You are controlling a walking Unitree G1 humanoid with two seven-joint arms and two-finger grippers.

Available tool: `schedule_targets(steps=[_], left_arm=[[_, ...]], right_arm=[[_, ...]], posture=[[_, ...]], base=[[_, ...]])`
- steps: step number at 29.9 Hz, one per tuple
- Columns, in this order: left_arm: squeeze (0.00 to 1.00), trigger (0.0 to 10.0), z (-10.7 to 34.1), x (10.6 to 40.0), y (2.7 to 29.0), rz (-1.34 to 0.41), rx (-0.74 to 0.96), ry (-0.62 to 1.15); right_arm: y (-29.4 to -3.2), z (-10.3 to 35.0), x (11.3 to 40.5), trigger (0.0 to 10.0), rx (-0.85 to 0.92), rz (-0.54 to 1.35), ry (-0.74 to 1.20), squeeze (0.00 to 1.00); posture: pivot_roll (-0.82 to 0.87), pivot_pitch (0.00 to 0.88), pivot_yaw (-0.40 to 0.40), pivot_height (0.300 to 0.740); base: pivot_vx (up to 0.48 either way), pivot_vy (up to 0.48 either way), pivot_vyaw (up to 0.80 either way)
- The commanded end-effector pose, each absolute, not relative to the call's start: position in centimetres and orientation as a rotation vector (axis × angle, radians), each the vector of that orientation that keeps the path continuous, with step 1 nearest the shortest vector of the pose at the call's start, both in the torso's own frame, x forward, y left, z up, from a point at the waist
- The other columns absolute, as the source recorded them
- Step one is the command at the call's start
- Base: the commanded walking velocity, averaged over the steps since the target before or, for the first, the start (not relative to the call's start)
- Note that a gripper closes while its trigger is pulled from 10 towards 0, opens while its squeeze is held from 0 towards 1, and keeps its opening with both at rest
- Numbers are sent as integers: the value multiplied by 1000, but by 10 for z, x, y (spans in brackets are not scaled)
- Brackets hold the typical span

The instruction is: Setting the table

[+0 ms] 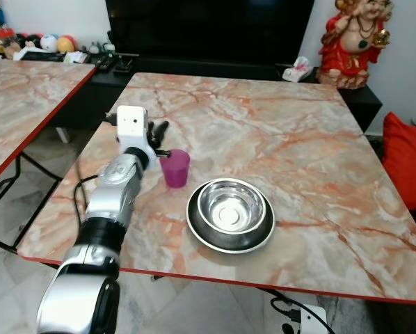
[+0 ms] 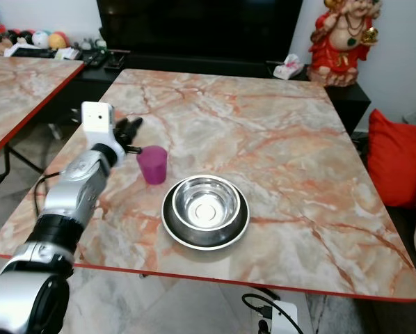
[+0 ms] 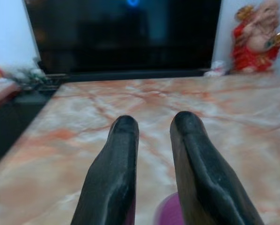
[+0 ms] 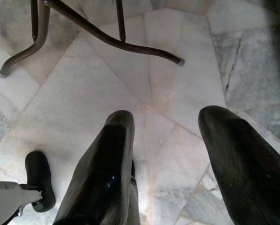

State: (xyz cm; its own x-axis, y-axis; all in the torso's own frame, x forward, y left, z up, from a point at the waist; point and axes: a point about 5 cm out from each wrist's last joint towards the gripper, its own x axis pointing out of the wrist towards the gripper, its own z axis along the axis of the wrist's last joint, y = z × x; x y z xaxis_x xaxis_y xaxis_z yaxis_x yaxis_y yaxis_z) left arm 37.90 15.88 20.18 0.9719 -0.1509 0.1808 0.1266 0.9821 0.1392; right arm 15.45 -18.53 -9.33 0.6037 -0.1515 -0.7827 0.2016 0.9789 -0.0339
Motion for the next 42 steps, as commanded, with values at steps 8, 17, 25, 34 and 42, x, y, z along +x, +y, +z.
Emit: schedule_targets(steps=[8,17,25,34,42], left_arm=[[0,10000,174,338,180,27,287,-298],[0,10000,163,335,163,14,269,-305],[0,10000,162,338,148,-38,263,-315],[0,10000,164,341,147,-33,244,-324],[0,10000,168,341,154,2,246,-337]], right_arm=[[-188,-93,153,10000,57,-218,898,0],[-195,-93,151,10000,43,-282,890,0],[-203,-92,150,10000,54,-344,877,0],[-203,-91,151,10000,62,-344,871,0],[-198,-91,154,10000,72,-328,872,0]], posture=[[81,0,-49,740],[-7,0,-27,740],[-31,0,-9,740],[-17,0,-8,740],[30,0,-24,740]], base=[[0,0,0],[0,0,0],[0,0,0],[0,178,0],[0,480,0]])
